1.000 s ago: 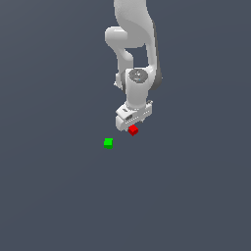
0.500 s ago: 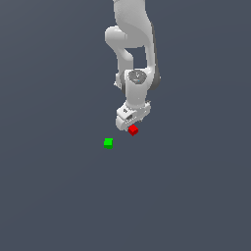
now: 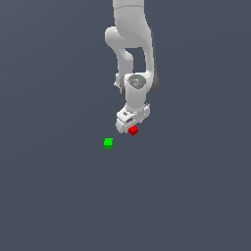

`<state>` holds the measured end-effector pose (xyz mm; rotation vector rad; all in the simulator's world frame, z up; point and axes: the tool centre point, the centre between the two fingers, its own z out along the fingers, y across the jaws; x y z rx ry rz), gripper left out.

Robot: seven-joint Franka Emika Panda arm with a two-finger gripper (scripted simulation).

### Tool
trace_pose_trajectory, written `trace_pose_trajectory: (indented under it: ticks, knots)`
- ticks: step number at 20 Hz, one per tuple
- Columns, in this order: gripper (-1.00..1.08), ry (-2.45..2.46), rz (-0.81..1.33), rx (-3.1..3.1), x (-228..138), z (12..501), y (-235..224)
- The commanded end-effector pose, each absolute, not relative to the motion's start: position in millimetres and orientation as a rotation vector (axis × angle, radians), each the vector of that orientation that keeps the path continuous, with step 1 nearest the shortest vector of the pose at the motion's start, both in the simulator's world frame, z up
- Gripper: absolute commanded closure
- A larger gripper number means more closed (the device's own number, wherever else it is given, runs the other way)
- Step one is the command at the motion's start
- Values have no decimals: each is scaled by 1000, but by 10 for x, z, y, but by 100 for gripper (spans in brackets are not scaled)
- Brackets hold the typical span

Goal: Stack the red cube on top of the green cube.

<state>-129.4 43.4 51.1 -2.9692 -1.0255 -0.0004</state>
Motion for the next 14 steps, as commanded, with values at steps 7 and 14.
trace_pose_trajectory:
  ticks: [7, 14]
  knots:
    - [-92, -1027, 0, -2969, -1298, 219, 430]
    - [108, -1027, 0, -2969, -1297, 197, 429]
